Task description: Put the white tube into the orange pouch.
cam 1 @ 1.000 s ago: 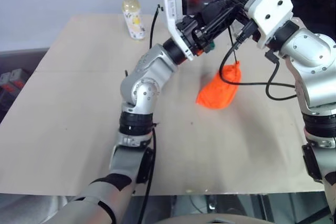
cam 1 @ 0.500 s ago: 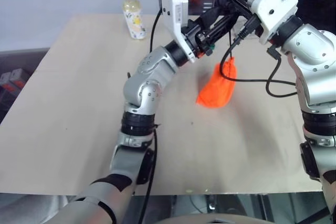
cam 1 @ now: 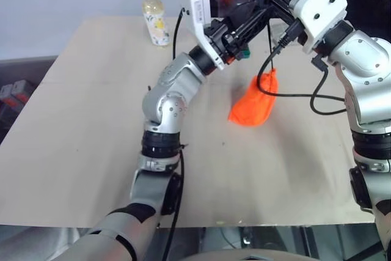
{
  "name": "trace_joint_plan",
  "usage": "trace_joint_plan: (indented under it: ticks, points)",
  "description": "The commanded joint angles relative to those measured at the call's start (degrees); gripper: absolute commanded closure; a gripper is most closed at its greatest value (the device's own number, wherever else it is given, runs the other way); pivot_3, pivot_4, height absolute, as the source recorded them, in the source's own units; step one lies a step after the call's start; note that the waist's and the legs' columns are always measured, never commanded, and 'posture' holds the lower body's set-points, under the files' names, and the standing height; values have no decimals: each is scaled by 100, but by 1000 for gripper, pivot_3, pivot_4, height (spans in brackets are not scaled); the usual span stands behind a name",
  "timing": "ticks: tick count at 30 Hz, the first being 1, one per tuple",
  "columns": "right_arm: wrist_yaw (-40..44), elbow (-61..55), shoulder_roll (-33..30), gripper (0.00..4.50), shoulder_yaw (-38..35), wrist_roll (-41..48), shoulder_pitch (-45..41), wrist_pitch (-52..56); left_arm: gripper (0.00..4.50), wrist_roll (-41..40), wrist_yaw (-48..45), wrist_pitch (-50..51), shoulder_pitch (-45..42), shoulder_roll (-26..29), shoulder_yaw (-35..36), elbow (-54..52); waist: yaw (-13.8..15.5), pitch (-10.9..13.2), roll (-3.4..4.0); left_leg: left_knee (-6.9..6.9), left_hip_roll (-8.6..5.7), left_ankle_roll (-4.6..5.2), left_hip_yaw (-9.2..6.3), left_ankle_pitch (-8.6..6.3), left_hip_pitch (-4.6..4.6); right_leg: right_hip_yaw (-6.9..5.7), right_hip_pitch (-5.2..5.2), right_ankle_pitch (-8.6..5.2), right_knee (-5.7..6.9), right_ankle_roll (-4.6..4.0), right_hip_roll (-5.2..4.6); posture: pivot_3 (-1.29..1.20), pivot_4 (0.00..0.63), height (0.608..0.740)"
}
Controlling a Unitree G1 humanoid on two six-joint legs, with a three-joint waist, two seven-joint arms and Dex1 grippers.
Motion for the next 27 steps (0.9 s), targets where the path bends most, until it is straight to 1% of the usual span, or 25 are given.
trace_joint_plan:
  ticks: [1, 5, 8, 9, 10, 12, 13, 20, 27]
  points:
    - [1, -254, -18, 4500, -224, 11, -76, -17, 1912, -58, -39, -19, -95, -32, -37, -172, 0, 0, 0, 0, 0, 0, 0, 0, 0, 0, 0, 0, 1, 0, 0, 0, 150, 740]
    - [16, -297, -31, 4500, -225, 15, -66, 14, 1912, -48, -96, -37, -58, -15, -84, -188, 0, 0, 0, 1, 0, 0, 0, 0, 0, 0, 0, 0, 2, 0, 0, 0, 150, 740]
    - [32, -340, -39, 4500, -218, 20, -49, 48, 2678, -44, -78, -59, -60, -26, -62, -159, 1, 0, 0, 1, 0, 0, 0, 0, 0, 0, 0, 0, 1, 0, 0, 0, 150, 740]
    - [33, -351, -35, 4500, -218, 21, -50, 58, 2833, -65, -65, -54, -62, -39, -45, -148, 0, 0, 0, 2, 0, 0, 0, 0, 0, 0, 0, 0, 1, 0, 0, 0, 150, 740]
    - [33, -361, -31, 4500, -218, 21, -52, 68, 3485, -81, -56, -48, -62, -47, -33, -145, 0, 0, 0, 2, 0, 0, 0, 0, 0, 0, 0, 0, 1, 0, 0, 0, 150, 740]
    - [30, -373, -27, 4500, -221, 13, -55, 77, 4210, -79, -49, -44, -59, -56, -37, -125, 1, 0, 0, 2, 0, 0, 0, 0, 0, 0, 0, 0, 2, 0, 0, 0, 150, 740]
    - [33, -377, -29, 4500, -223, 11, -56, 83, 4372, -69, -45, -45, -58, -56, -44, -120, 0, 0, 0, 2, 0, 0, 0, 0, 0, 0, 0, 0, 2, 0, 0, 0, 150, 740]
    - [38, -386, -50, 4500, -268, -3, -23, 113, 4369, -23, -29, -14, -5, -24, -89, -130, 0, 0, 0, 3, 0, 0, 0, 0, 0, 0, 0, 0, 3, 0, 0, 0, 150, 740]
    - [-51, -327, -9, 4500, -355, -7, -118, 64, 4369, 210, -151, -11, 398, 114, -368, -179, -2, 0, 0, 3, 0, 0, 1, 0, 2, 1, 0, 0, 6, 0, 0, 0, 150, 740]
